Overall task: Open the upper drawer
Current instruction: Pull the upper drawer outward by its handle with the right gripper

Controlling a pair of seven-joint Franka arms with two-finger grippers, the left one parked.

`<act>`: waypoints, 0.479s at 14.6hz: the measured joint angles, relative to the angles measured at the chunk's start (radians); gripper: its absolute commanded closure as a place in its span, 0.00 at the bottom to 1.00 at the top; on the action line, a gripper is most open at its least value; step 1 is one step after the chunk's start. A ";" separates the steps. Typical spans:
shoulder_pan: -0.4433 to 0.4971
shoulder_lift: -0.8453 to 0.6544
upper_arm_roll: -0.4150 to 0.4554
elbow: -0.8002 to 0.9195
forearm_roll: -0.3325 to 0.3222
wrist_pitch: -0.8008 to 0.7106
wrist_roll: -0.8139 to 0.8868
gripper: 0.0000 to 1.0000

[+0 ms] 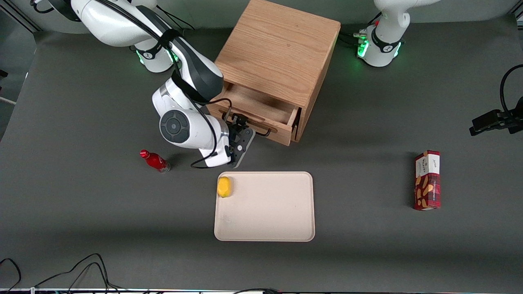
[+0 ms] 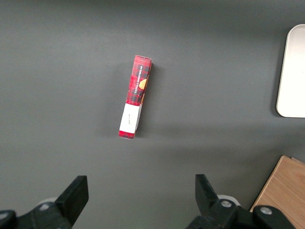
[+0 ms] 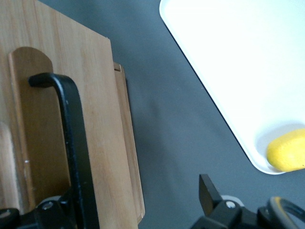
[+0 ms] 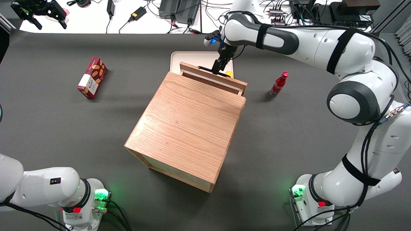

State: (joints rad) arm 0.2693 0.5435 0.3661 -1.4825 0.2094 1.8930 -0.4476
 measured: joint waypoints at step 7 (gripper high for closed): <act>-0.027 0.025 -0.002 0.046 0.000 -0.037 -0.023 0.00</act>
State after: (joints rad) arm 0.2426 0.5686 0.3641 -1.4361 0.2093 1.8555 -0.4705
